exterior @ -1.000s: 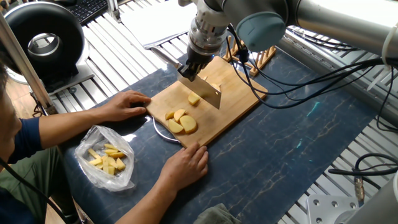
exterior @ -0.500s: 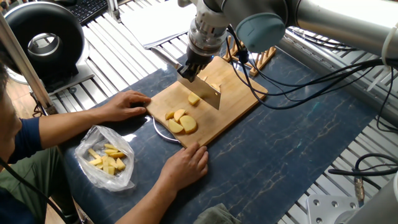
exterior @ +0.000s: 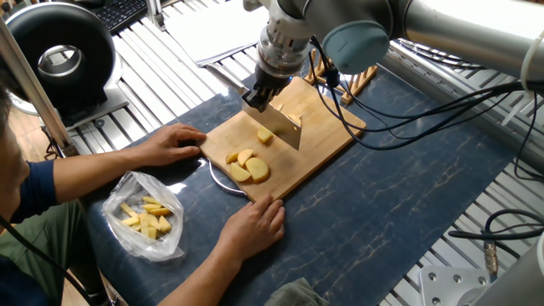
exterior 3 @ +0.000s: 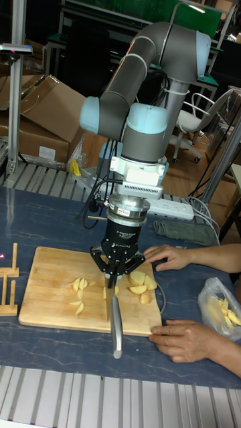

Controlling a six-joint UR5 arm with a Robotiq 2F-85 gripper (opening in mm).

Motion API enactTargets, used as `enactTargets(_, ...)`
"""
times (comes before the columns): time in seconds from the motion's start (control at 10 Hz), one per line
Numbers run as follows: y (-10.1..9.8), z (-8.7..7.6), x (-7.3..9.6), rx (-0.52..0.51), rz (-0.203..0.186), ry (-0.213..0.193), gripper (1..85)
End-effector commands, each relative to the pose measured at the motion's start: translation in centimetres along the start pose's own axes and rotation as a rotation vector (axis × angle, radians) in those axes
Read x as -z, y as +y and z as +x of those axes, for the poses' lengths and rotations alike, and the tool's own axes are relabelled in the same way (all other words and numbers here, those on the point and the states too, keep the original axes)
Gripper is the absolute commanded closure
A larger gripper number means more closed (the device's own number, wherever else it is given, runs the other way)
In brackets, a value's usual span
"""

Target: Chop the potatoes

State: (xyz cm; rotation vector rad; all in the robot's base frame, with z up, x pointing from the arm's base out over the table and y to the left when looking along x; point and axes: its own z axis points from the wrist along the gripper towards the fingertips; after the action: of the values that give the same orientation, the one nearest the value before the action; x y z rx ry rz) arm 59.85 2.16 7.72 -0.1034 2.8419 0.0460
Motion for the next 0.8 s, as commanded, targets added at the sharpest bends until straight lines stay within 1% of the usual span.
enactTargets(0.0, 0.0, -0.1, -0.1, -0.01, -0.006, -0.006, 84.7)
enactTargets(0.3, 0.0, -0.1, -0.5, -0.01, 0.001, -0.01, 84.7)
enactTargets(0.7, -0.1, -0.7, -1.5, -0.01, 0.003, -0.042, 84.7)
